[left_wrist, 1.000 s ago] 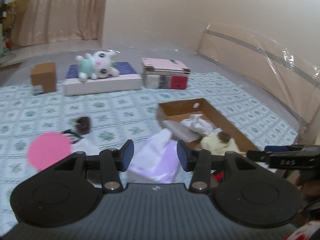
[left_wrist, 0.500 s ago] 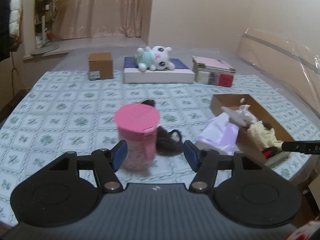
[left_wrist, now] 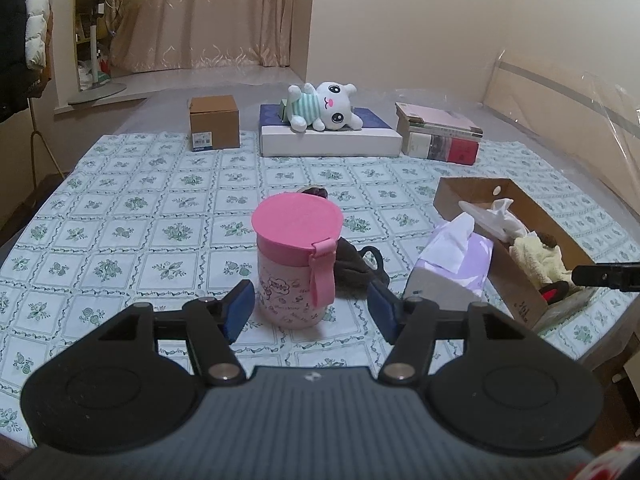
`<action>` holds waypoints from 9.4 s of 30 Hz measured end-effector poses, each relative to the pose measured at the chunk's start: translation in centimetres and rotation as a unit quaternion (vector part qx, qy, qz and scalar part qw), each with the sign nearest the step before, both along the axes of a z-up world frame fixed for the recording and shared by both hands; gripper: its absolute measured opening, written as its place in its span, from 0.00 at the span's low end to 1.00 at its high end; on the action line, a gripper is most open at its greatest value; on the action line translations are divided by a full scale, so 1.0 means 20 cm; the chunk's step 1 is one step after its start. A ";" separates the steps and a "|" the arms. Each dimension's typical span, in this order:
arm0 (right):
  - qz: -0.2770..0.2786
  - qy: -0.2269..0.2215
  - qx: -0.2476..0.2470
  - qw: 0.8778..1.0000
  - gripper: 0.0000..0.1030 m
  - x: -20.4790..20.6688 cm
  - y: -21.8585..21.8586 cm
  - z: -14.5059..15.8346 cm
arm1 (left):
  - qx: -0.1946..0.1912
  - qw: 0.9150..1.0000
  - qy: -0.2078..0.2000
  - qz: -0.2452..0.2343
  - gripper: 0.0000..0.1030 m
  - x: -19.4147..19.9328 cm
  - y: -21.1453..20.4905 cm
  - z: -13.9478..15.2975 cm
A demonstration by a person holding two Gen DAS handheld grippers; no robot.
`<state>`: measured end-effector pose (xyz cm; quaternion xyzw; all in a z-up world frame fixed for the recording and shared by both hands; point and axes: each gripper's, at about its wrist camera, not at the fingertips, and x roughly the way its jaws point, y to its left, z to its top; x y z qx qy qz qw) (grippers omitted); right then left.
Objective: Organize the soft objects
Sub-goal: 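Move both tools back from the cardboard box, then reach past the pink cup and grasp the dark grey eye mask with the right gripper, then lift the eye mask with the right gripper while the left gripper grasps the brown scrunchie, then carry the eye mask and scrunchie toward the cardboard box with both grippers, then lower the eye mask and scrunchie into the box and open both grippers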
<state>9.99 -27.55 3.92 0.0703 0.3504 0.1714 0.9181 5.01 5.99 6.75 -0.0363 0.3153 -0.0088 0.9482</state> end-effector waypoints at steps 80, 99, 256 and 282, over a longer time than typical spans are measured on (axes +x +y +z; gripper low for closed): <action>0.301 -0.182 -0.223 0.909 0.08 0.94 0.99 -0.05 | 0.137 0.976 0.061 -0.159 0.64 0.96 0.64 -0.20; 0.164 -0.090 -0.280 0.942 0.09 1.40 0.73 -0.13 | 0.156 0.931 0.074 -0.323 0.64 1.66 0.42 -0.37; 0.090 0.083 -0.128 0.984 0.09 1.26 -0.06 -0.48 | 0.035 0.957 0.099 -0.270 0.08 1.53 -0.99 -0.08; 0.031 0.013 -0.090 0.995 0.53 0.80 -0.37 -0.15 | 0.012 0.955 0.101 -0.279 0.08 1.24 -1.10 -0.03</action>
